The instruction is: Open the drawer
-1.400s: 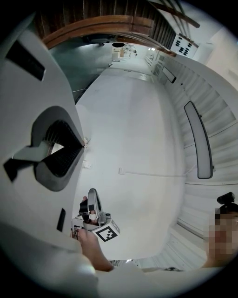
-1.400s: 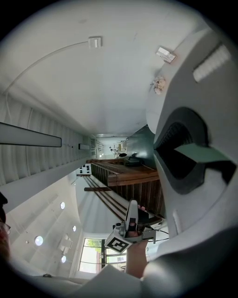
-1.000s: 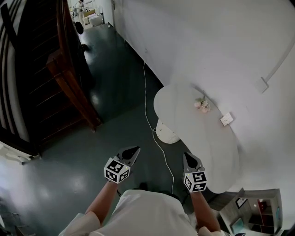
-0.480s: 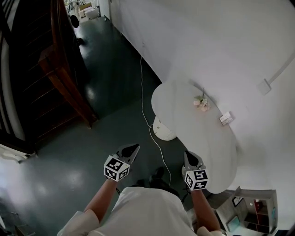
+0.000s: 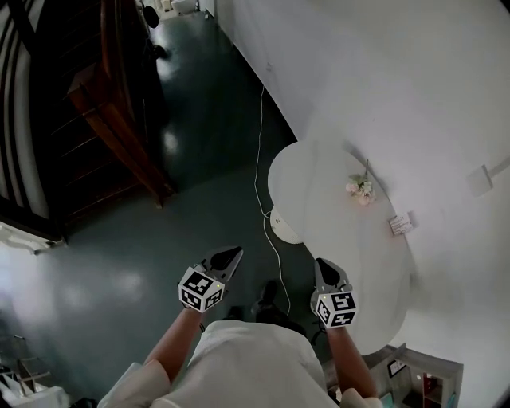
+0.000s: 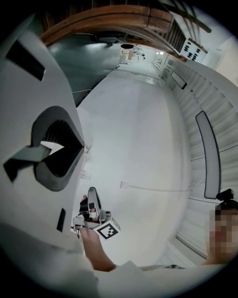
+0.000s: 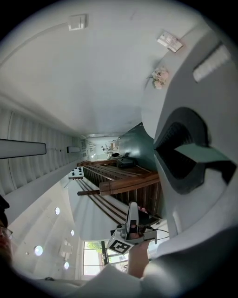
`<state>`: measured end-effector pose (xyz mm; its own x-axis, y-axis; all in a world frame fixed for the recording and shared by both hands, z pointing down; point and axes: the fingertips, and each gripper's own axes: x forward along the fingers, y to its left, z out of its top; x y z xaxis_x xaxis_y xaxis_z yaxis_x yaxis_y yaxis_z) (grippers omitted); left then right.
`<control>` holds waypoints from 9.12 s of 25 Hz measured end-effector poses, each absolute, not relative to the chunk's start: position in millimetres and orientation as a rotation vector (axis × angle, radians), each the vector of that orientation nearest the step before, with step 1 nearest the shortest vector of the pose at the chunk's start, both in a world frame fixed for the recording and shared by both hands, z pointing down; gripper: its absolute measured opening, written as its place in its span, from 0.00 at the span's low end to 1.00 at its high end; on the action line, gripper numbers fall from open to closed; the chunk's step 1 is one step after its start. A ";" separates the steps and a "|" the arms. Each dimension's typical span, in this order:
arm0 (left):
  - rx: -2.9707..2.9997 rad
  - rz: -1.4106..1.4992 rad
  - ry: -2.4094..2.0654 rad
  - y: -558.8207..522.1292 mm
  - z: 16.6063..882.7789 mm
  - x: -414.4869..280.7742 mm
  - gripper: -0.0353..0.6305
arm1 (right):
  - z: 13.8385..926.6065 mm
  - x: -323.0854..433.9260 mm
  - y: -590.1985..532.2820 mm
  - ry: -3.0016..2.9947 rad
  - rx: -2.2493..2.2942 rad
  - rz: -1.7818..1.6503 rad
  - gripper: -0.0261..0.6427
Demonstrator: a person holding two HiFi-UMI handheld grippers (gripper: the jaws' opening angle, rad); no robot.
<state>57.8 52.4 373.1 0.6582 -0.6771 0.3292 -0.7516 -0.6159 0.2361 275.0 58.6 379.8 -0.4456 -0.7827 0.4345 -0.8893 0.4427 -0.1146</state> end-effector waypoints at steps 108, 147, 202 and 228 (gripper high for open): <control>2.569 0.260 -0.551 -213.4 883.3 216.6 0.24 | 858.8 165.0 -77.1 -1.979 1.228 0.762 0.06; 2.508 0.190 -0.669 -212.8 902.1 210.6 0.21 | 868.9 171.5 -64.7 -1.996 1.264 0.766 0.06; 2.426 0.239 -0.757 -113.1 906.3 46.1 0.21 | 863.2 62.6 -1.9 -2.128 1.005 0.656 0.06; 2.321 0.310 -0.806 -82.4 888.5 12.4 0.31 | 838.1 36.2 10.7 -2.181 0.924 0.667 0.06</control>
